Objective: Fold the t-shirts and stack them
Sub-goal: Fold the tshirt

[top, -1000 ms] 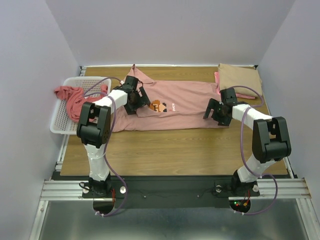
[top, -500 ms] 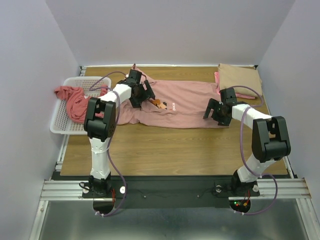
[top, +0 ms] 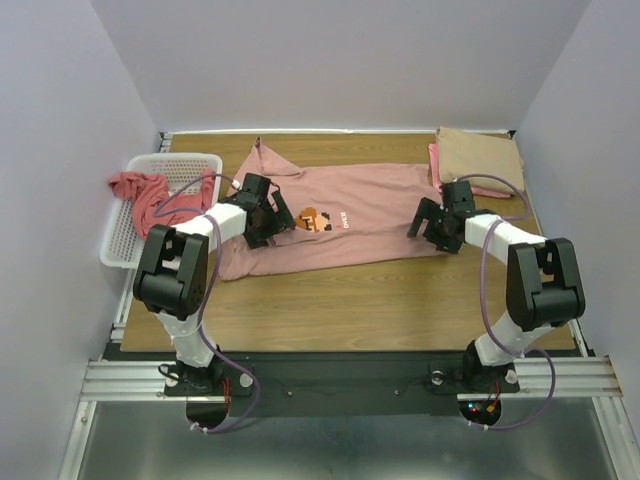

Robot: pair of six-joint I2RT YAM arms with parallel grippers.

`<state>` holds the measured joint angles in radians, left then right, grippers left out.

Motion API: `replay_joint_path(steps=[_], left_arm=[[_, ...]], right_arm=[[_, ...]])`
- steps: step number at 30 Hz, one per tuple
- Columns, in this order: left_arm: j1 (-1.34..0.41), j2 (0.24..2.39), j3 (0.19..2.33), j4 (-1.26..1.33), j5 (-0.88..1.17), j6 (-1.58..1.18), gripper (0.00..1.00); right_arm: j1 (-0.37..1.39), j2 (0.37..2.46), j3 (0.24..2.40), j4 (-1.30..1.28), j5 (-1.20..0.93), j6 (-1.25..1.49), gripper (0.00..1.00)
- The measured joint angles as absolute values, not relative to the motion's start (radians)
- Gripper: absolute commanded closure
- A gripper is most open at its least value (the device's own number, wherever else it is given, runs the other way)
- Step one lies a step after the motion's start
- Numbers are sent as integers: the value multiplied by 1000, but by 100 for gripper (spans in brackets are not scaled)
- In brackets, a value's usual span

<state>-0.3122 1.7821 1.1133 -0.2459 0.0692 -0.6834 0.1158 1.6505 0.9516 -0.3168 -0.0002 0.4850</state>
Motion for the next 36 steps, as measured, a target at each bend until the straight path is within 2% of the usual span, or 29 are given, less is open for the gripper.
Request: replay_joint_path(steps=[8,17,26,36], left_arm=[[-316,1624,873,-51,73,-722,2],[-344,1383,635,-27,74,-770,2],[-370,1282,583,-114,76,-787,1],[-477,1313,648,-208,71,-803,2]], right_arm=[[116,1482,750,-226,4,510,0],[118,1202,551,-323,-22,591,0],[121,934,469,-527,-32,733,0],[126,977,498,-570,-9,737,0]])
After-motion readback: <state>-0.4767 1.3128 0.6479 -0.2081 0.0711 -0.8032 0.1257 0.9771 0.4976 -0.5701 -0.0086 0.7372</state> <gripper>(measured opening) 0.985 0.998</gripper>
